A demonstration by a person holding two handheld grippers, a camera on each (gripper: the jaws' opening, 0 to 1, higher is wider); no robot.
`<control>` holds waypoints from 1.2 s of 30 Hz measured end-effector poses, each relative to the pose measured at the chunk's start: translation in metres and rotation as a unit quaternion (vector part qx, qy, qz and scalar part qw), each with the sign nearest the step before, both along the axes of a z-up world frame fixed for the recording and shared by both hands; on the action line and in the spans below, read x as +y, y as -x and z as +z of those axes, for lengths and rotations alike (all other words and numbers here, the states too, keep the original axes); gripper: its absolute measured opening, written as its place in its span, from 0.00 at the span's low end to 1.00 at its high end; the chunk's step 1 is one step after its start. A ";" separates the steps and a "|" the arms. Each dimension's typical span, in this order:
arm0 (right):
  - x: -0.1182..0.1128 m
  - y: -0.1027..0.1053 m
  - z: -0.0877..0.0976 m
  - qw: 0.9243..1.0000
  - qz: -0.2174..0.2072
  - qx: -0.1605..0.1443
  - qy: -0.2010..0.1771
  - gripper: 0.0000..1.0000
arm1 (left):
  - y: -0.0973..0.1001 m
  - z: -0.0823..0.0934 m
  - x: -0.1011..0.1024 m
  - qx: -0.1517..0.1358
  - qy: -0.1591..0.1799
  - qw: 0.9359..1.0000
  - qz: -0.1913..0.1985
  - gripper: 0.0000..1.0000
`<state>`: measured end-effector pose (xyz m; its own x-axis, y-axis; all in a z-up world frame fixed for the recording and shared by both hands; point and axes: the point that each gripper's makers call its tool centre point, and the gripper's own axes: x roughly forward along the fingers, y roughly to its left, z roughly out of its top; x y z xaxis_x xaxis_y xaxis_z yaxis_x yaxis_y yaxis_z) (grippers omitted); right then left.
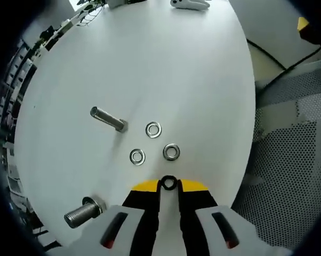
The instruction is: Place the washer onto the threaded stud by aligning its center hole with the stud, sliding it down to the base, and recovering from edge contact or off-axis alignment until the washer reaches the visible bottom stop.
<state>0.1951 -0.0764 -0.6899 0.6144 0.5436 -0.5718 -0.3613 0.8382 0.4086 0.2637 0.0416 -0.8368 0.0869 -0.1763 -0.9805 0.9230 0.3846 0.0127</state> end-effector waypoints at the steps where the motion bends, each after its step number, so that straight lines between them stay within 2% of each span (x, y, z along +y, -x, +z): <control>1: 0.000 0.000 0.000 1.000 0.000 0.000 0.000 0.32 | -0.001 0.000 0.000 0.002 -0.001 1.000 0.006 0.10; 7: 0.000 0.000 0.000 1.000 0.000 0.000 -0.001 0.31 | 0.001 0.000 0.000 -0.002 -0.008 1.000 0.009 0.09; 10: 0.000 0.000 0.000 1.000 -0.002 0.001 -0.001 0.31 | -0.002 0.000 0.001 0.008 0.004 0.999 0.036 0.09; 16: -0.001 0.000 0.000 1.000 -0.004 0.001 0.000 0.31 | -0.002 0.000 0.001 0.010 0.010 0.999 0.038 0.08; 18: -0.001 0.000 0.000 1.000 -0.002 0.002 0.000 0.31 | -0.003 0.000 0.003 0.004 0.001 0.999 0.033 0.08; 27: 0.000 0.000 -0.001 1.000 0.001 0.002 0.002 0.31 | -0.022 0.025 -0.001 -0.019 0.037 0.998 0.045 0.08; 31: 0.000 0.000 -0.002 1.000 0.004 0.004 0.003 0.31 | -0.036 0.043 -0.008 -0.032 0.063 0.996 0.063 0.08; 36: 0.000 0.001 -0.002 1.000 0.006 0.004 0.004 0.31 | -0.052 0.059 -0.016 -0.052 0.078 0.994 0.056 0.08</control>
<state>0.1940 -0.0760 -0.6919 0.6030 0.5459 -0.5817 -0.3673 0.8373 0.4050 0.3153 0.0252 -0.7773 0.2144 -0.3091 -0.9266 0.8712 0.4895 0.0382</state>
